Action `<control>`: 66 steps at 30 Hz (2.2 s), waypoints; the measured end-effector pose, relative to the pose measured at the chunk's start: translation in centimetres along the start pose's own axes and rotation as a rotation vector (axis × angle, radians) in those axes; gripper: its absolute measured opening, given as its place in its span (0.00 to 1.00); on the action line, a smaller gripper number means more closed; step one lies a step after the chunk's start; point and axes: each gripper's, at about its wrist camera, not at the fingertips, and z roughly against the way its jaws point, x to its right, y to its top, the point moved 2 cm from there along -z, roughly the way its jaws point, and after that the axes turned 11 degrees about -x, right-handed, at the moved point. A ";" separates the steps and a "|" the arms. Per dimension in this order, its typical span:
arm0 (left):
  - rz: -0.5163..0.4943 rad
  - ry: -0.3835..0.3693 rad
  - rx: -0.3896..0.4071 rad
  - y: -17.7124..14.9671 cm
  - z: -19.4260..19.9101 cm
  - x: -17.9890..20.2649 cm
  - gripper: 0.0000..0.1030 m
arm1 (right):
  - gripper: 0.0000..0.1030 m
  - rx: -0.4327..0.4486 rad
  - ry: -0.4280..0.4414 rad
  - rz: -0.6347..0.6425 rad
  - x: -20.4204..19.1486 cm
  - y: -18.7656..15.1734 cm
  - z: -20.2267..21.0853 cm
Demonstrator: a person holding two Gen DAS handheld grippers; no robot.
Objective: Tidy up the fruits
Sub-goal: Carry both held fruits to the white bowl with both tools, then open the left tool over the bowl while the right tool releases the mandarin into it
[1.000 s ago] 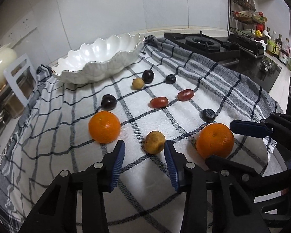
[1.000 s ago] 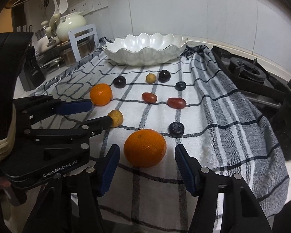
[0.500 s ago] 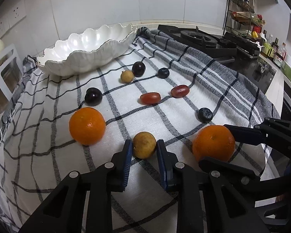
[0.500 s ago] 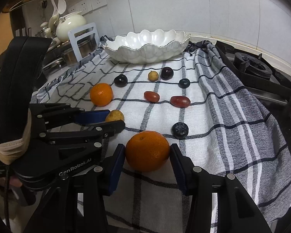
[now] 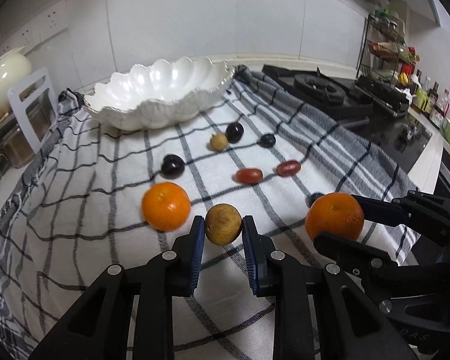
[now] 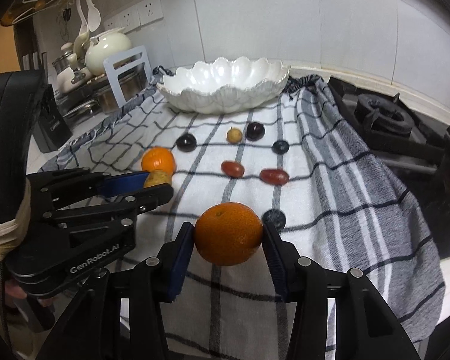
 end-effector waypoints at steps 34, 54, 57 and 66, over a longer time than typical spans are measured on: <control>0.271 0.224 0.223 10.0 7.0 -2.0 0.25 | 0.47 0.266 0.103 0.174 4.1 13.7 4.6; 0.310 0.176 0.155 19.3 1.6 -10.4 0.25 | 0.47 0.209 0.031 0.158 3.3 25.7 -2.9; 0.318 0.183 0.126 20.5 -0.1 -11.6 0.25 | 0.47 0.171 0.012 0.167 3.3 27.3 -5.2; 0.361 0.141 -0.008 23.1 -5.8 -15.1 0.25 | 0.47 0.021 0.037 0.132 4.1 30.2 -11.4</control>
